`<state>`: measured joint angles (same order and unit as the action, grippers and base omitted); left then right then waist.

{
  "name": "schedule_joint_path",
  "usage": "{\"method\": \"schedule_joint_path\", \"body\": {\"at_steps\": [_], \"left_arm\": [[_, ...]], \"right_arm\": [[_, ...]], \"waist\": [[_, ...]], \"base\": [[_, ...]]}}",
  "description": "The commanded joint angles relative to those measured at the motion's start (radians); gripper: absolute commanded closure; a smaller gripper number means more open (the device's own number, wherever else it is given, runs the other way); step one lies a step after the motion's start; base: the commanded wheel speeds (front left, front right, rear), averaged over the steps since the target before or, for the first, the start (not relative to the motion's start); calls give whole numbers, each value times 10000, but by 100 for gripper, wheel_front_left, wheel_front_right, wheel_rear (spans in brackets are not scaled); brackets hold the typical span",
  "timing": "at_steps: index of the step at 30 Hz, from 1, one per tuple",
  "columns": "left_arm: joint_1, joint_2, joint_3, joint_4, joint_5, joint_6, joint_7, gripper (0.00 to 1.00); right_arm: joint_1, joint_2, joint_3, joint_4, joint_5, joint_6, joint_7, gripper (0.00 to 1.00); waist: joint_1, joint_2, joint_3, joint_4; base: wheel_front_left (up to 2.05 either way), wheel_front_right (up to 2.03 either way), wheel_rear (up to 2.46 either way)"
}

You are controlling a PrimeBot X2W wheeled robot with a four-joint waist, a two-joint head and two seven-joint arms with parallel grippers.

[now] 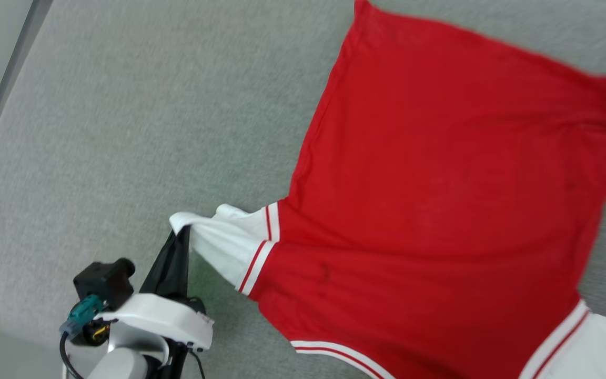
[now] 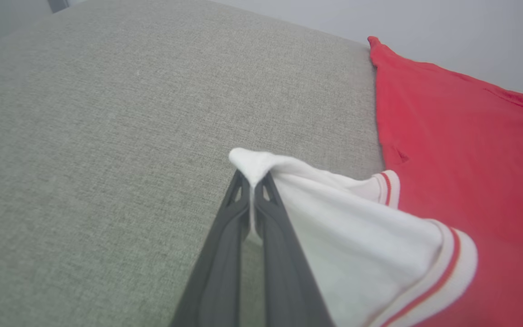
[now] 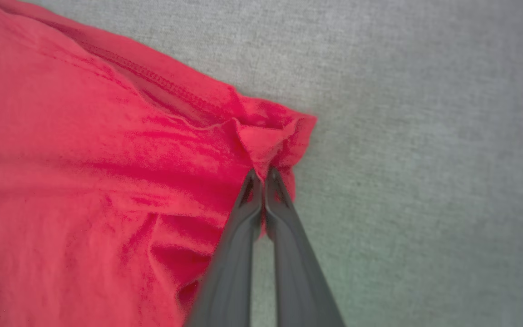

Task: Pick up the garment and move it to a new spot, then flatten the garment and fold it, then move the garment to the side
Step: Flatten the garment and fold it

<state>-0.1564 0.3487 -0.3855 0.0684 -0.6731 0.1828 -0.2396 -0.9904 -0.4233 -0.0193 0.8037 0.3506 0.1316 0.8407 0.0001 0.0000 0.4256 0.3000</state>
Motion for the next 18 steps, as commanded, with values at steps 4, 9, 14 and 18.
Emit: {"method": "schedule_joint_path", "body": {"at_steps": [4, 9, 14, 18], "left_arm": [[461, 268, 188, 24, -150, 209, 145, 100], [993, 473, 347, -101, -255, 510, 326, 100], [1629, 691, 526, -299, -375, 900, 562, 100], [2013, 788, 480, -403, -473, 1036, 812, 100]], "right_arm": [[1262, -265, 222, -743, 557, -17, -282, 100], [3039, -372, 191, -1887, 1081, -17, -598, 100], [5165, -109, -222, -3070, 1380, -17, -862, 100], [7294, 285, -1002, -4101, 1272, -17, -977, 100]], "waist": [[-1, 0, -1234, -1025], [-1, 0, -1985, -1776], [-1, 0, -2754, -2445], [-1, 0, -3321, -2654]], "base": [[0, 0, 0], [0, 0, 0], [0, 0, 0], [0, 0, 0]]}}
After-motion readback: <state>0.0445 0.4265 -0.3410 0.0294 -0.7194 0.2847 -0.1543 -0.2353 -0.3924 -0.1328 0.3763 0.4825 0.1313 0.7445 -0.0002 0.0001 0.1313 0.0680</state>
